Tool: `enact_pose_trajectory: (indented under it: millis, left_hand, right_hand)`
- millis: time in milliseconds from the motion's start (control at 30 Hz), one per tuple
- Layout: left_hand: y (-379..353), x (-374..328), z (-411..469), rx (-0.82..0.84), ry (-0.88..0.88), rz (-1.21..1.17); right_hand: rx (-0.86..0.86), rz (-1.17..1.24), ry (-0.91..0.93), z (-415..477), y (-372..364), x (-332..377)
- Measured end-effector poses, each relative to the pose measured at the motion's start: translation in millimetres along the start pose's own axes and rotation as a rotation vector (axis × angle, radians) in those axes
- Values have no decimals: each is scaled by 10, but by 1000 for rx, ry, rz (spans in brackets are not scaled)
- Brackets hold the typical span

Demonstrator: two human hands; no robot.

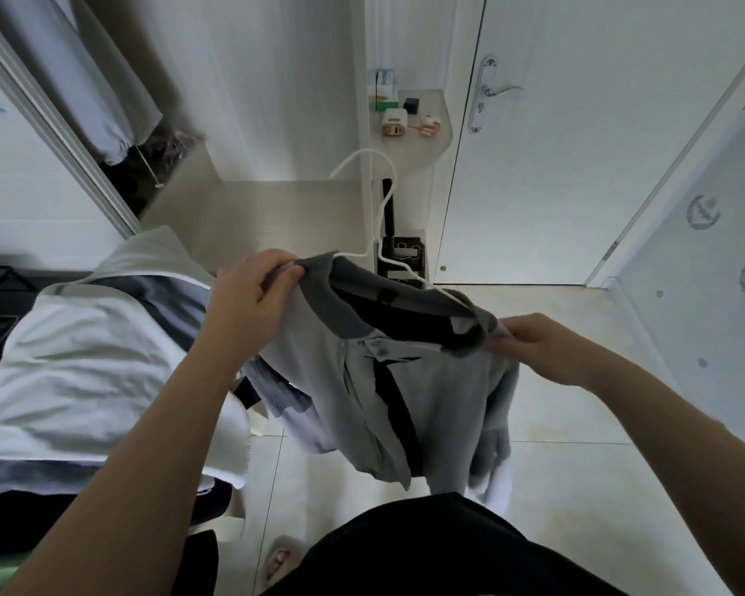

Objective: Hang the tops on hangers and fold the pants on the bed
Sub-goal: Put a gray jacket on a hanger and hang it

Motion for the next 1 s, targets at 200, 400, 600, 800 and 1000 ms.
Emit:
enact_pose_trajectory:
  millis: [200,400,600,800,1000]
  left_hand:
    - [-27,45,-27,-7,-20,69]
    - [76,59,-25,-17,-30,111]
    - [168,55,-2,-48,-32,110]
    - [160,46,-27,-20,-80,115]
    - [137,30,-68,8,-121,179]
  right_hand:
    - [-341,19,104,24,183,153]
    - [-424,165,165,-1,335,391]
    - [-335,354,129,-5,312,400]
    - [-315,738,-55,21,166,281]
    - [-519,713,-122,22,191,285]
Point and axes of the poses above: each hand's wrist, its own z-axis towards the middle knuckle, its own y-axis out of the back of the hand, x = y × z, the point moved 7 cm from there along z, towards the middle knuckle, and after that the axes turned 11 degrees about -x, right-handed, at the moved point
